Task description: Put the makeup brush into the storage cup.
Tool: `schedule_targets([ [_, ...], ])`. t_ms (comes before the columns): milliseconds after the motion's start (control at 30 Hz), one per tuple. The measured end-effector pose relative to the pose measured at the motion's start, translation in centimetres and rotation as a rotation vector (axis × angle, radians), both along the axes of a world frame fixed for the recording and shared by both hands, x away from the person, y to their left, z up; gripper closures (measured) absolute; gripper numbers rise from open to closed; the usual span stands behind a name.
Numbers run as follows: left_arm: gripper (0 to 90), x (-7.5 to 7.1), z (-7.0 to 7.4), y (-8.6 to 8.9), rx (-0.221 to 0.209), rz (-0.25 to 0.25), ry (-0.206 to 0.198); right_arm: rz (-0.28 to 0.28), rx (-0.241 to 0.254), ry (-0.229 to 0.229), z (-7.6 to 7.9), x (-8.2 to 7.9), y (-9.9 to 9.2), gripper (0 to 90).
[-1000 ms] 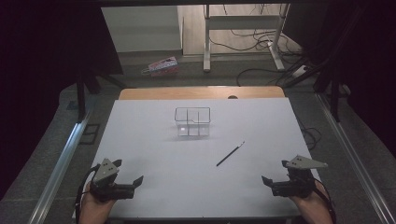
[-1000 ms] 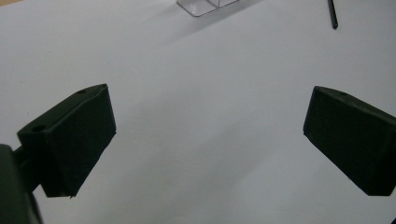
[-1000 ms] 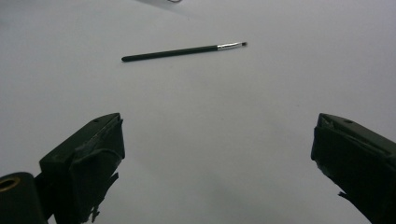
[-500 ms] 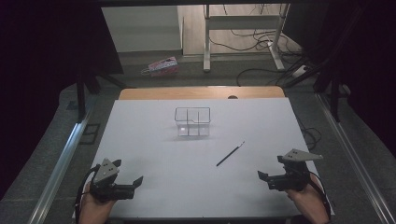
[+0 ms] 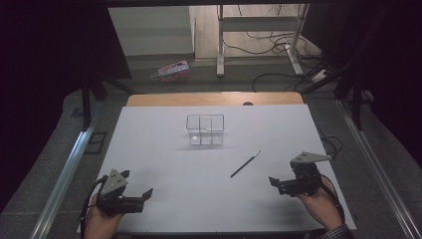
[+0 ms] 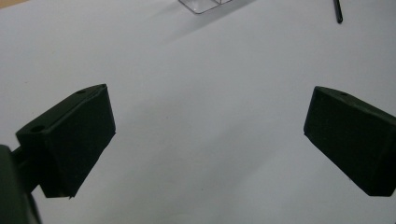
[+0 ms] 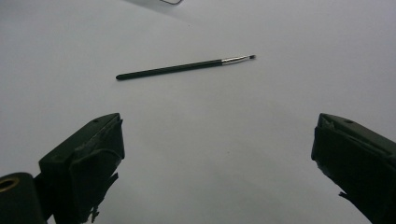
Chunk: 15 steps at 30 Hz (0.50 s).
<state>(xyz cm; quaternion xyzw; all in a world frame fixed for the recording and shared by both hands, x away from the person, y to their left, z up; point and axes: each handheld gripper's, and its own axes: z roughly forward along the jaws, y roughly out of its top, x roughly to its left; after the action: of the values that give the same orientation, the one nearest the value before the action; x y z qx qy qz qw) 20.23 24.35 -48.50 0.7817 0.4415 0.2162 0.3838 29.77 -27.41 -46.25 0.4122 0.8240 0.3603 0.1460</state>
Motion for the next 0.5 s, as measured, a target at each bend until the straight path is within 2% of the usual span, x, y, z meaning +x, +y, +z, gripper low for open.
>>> schedule_targets([
  [500, 2.4, 0.1, 0.0, 0.0, 0.004, -0.002, 0.004, 0.01, -0.032, 0.0, 0.0, 2.1, 2.0, 2.9],
])
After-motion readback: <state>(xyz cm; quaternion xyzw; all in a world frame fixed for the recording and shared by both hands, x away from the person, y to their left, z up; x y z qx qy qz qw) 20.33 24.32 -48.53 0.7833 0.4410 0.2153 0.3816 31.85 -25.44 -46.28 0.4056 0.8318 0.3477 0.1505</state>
